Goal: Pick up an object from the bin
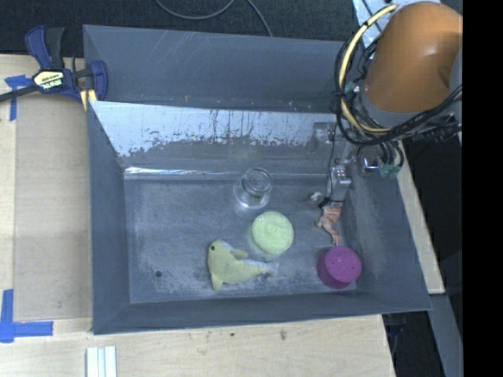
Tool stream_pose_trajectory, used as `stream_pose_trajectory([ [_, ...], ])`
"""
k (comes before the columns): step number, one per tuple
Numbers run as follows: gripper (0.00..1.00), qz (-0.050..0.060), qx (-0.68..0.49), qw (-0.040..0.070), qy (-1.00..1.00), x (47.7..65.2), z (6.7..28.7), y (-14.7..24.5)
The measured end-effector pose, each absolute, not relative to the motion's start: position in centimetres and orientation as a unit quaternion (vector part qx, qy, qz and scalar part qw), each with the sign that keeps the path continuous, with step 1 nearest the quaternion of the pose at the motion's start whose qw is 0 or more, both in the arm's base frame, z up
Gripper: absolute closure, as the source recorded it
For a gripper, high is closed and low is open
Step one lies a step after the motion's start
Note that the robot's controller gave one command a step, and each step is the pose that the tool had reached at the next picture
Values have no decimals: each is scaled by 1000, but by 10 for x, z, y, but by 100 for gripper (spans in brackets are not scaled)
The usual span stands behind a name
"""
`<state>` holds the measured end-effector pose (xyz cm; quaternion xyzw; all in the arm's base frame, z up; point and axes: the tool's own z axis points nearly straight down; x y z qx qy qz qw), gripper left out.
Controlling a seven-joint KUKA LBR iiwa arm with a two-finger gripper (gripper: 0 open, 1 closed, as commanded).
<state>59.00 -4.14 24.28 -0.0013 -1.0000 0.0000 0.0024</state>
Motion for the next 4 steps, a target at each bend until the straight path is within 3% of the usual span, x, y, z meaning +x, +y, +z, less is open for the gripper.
stream_pose_trajectory([
  [1, 0, 0, -1, -2, -1000, 591, 248, -41],
  [2, 0, 0, 23, -4, -1000, 578, 180, -29],
  [3, 0, 0, 53, 2, -999, 548, 157, -12],
  [4, 0, 0, 16, -1, -1000, 549, 128, -10],
])
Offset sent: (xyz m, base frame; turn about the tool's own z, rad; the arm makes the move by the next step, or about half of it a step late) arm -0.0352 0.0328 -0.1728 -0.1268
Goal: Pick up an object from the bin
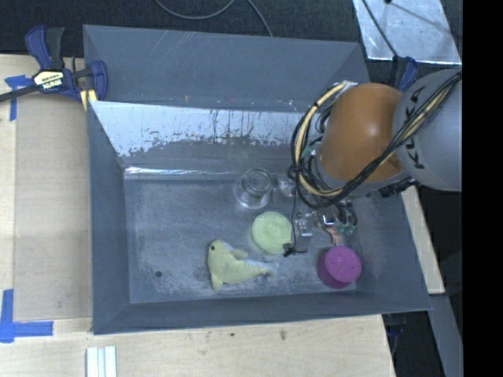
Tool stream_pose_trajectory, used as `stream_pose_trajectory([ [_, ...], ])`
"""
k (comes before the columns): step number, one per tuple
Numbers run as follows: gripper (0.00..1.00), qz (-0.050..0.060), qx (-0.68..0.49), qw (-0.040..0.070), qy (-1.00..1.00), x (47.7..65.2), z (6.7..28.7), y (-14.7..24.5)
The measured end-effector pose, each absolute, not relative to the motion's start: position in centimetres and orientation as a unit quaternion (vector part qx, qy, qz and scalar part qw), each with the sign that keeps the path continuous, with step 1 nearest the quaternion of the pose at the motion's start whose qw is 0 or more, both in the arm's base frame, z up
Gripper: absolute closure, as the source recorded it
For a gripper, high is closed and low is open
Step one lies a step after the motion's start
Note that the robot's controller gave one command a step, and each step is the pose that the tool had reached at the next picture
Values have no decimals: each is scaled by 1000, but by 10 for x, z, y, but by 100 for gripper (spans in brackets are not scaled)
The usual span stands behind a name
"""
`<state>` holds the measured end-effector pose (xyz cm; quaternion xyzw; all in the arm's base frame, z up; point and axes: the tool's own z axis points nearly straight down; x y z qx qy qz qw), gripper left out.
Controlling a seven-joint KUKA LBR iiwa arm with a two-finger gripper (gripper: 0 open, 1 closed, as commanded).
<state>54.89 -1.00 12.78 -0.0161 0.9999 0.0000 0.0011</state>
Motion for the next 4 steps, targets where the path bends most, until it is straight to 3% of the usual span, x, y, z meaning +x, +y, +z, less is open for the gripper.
stream_pose_trajectory([
  [1, 0, 0, -27, 2, 1000, 557, 75, -17],
  [2, 100, 0, -6, 2, 1000, 556, 70, -27],
  [4, 100, 0, -6, 0, 1000, 554, 74, -27],
])
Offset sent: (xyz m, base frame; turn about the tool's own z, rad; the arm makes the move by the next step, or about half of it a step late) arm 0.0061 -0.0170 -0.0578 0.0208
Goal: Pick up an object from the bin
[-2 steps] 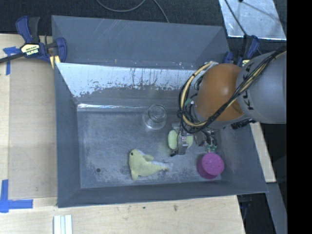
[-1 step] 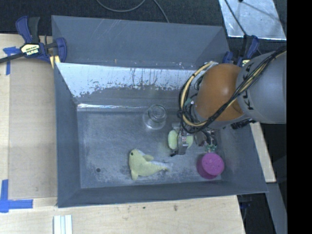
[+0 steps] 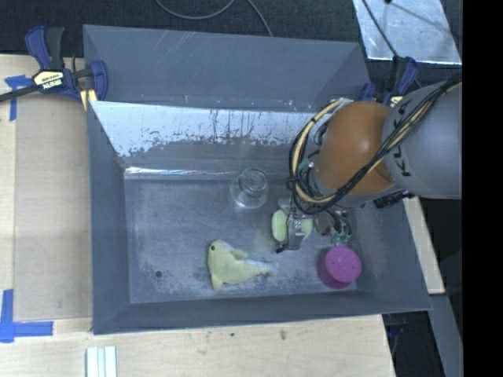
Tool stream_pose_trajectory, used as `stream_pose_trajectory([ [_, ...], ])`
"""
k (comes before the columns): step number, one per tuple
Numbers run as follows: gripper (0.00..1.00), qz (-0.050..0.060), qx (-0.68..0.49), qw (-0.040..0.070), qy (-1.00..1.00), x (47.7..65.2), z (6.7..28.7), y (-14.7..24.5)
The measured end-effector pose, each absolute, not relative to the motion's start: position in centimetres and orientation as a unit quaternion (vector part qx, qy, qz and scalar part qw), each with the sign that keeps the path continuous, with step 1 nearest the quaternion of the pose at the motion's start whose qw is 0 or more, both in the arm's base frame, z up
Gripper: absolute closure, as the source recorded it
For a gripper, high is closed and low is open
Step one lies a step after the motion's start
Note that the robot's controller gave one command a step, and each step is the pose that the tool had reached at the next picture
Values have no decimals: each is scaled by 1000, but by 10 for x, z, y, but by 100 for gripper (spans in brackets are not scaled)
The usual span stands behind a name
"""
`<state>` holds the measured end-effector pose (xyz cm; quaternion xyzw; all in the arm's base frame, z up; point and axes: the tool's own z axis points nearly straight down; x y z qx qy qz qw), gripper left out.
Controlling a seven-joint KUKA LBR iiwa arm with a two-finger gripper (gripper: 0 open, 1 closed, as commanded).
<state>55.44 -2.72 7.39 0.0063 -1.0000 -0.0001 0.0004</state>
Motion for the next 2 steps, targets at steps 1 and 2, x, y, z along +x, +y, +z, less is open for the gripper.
stream_pose_trajectory([
  [1, 100, 0, 6, 2, -1000, 553, 93, -27],
  [2, 100, 0, 7, -2, -1000, 556, 110, -27],
])
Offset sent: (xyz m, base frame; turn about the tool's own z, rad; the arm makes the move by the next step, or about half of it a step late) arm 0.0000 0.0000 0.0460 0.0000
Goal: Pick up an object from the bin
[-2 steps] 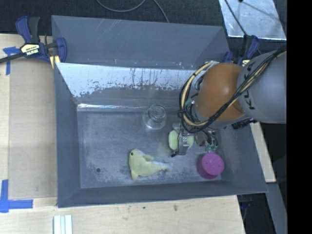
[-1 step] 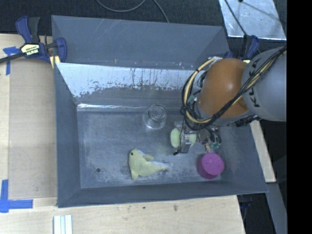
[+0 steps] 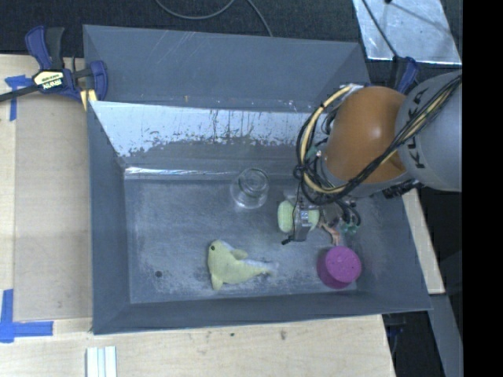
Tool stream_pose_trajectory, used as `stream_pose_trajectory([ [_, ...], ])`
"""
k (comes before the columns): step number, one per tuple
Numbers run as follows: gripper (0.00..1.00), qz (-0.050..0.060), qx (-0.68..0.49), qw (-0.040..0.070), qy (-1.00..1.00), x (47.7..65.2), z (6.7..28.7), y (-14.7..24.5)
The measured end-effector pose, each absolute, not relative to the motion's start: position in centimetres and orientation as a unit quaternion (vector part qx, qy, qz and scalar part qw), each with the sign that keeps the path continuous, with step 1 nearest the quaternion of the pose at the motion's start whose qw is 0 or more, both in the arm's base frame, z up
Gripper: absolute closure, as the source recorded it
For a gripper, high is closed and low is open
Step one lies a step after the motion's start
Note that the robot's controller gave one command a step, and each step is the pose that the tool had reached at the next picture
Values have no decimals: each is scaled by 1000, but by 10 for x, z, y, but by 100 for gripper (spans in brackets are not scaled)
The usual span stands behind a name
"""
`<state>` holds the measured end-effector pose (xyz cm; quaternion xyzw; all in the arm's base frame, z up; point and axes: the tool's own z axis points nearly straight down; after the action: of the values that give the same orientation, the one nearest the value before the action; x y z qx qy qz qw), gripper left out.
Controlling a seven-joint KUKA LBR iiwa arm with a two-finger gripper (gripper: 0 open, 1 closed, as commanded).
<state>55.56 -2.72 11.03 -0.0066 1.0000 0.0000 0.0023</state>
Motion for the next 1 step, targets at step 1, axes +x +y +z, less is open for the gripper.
stream_pose_trajectory([
  [1, 100, 0, -7, 1, 1000, 555, 120, -27],
])
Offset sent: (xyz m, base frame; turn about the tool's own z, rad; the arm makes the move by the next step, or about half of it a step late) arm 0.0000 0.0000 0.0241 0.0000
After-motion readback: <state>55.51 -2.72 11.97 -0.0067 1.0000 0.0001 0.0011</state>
